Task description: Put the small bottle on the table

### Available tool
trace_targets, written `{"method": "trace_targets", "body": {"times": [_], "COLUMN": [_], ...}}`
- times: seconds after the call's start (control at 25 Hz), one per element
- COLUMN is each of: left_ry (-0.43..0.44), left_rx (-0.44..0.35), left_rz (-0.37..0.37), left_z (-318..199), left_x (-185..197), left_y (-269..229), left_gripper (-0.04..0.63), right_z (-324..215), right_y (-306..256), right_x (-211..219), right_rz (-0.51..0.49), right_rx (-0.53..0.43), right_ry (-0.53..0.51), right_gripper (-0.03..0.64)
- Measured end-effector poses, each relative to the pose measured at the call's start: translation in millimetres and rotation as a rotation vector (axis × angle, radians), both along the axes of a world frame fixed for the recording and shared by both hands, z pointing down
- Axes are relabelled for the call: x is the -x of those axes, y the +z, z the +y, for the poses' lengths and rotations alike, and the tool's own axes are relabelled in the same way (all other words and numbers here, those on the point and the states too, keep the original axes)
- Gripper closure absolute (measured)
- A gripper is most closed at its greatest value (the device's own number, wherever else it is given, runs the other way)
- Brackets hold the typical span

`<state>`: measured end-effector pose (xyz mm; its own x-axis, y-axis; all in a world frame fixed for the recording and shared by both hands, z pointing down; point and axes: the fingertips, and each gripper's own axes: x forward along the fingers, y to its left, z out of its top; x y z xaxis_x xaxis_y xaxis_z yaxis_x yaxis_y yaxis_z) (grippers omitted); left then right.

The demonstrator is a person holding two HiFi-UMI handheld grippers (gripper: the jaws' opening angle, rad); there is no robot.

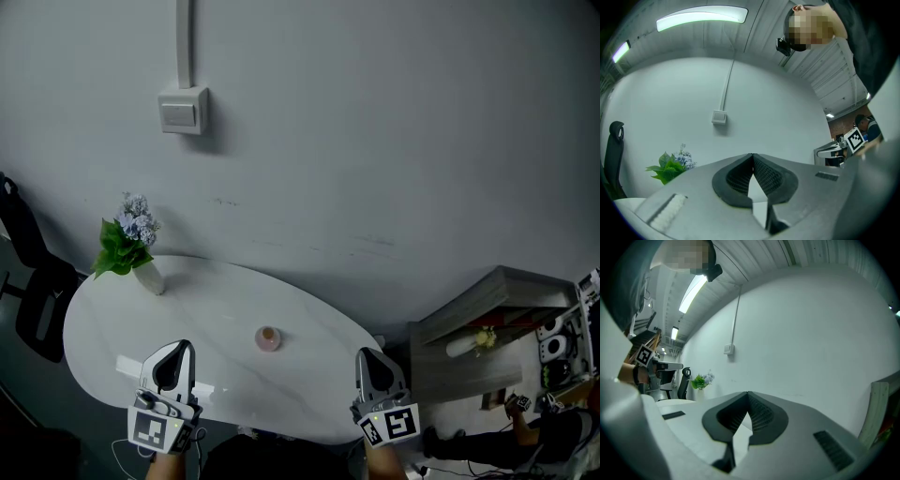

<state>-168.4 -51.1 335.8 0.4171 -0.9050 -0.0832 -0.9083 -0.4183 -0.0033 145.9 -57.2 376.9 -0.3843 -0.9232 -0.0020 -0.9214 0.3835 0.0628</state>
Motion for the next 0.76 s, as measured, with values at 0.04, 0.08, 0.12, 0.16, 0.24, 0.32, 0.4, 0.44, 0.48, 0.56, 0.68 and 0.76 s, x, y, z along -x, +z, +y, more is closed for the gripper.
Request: {"method": "trace_targets", "body": {"times": [0.04,0.08,0.12,0.16,0.24,0.32,0.4,0.44,0.48,0.56,0.68,0.76], "left_ry": [0.002,0.003,0.005,0.006,0.009,0.009,0.010,0.013,0.015,0.013,0.010,0.008], "left_rx": [-0.001,-0.001,-0.002,-0.002,-0.002,-0.003,-0.012,-0.021,-0.024,-0.005,0.000,-0.002], "left_rz": [0.000,0.000,0.000,0.000,-0.003,-0.005,0.002,0.010,0.016,0.006,0.002,0.003], "left_z": [0,1,2,3,4,6,7,7,7,8,8,9], "left_x": [-1,-1,-2,-2,-2,-1,-2,-3,-3,-1,1,0], "left_y": [0,0,0,0,0,0,-3,-7,-8,-2,1,2], "left_gripper": [0.590,0.590,0.589,0.590,0.589,0.591,0.589,0.589,0.589,0.590,0.591,0.589], "right_z": [0,0,0,0,1,2,3,3,3,3,3,3], "right_y": [-1,-1,-2,-2,-3,-3,-2,-2,-2,-1,-1,0], "right_x": [1,2,3,5,8,10,10,10,11,12,14,15], "right_rz": [-0.001,-0.001,0.000,0.000,0.003,0.008,0.012,0.014,0.016,0.018,0.020,0.021], "right_rx": [-0.002,-0.004,-0.006,-0.008,-0.010,-0.011,-0.009,-0.008,-0.007,-0.005,-0.005,-0.004], "right_ry": [-0.002,-0.005,-0.009,-0.013,-0.021,-0.026,-0.029,-0.030,-0.031,-0.031,-0.033,-0.034], "right_gripper": [0.612,0.612,0.612,0.612,0.612,0.612,0.612,0.612,0.612,0.612,0.612,0.612]}}
